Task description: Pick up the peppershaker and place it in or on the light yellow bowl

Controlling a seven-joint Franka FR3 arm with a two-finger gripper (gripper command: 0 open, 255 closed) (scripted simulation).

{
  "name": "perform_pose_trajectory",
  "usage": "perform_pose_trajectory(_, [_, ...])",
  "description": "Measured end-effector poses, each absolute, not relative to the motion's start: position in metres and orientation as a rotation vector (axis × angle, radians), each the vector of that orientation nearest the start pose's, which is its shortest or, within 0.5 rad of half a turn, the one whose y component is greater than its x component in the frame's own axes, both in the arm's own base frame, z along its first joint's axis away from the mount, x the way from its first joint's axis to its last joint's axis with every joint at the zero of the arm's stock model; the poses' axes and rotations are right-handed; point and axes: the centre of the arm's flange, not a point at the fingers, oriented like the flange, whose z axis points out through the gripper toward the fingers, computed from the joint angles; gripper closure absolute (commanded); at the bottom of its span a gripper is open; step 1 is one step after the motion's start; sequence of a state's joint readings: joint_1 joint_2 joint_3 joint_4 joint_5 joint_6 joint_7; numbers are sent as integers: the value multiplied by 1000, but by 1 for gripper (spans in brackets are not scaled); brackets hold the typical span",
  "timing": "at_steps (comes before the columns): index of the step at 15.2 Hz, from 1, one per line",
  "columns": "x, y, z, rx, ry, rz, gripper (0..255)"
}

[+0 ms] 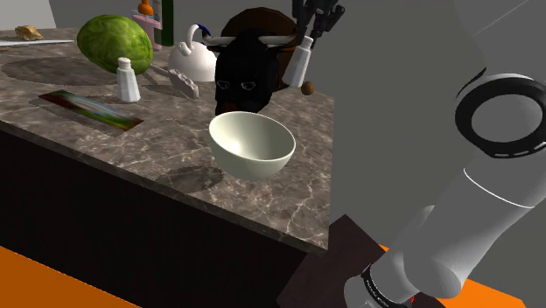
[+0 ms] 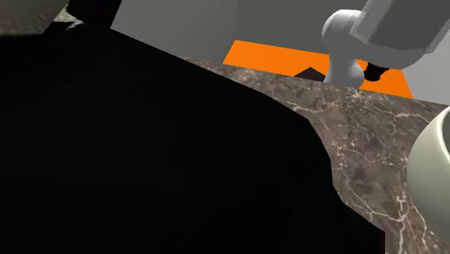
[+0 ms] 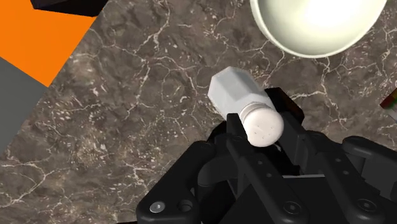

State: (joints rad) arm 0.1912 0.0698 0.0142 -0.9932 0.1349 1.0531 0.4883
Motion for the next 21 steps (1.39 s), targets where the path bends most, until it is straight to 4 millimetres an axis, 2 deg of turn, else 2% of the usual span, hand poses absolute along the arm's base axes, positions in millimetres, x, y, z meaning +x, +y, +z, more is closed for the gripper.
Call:
perform_pose_trajectory(11, [404,248,813,-3015,328,75,255])
perform_pose_trajectory(13, [398,269,815,-3015,329,75,255])
perform_pose_trajectory(15, [395,275,810,-3015,330,76,255])
perform_pose_trajectory(21, [393,278,780,-3015,331,76,255])
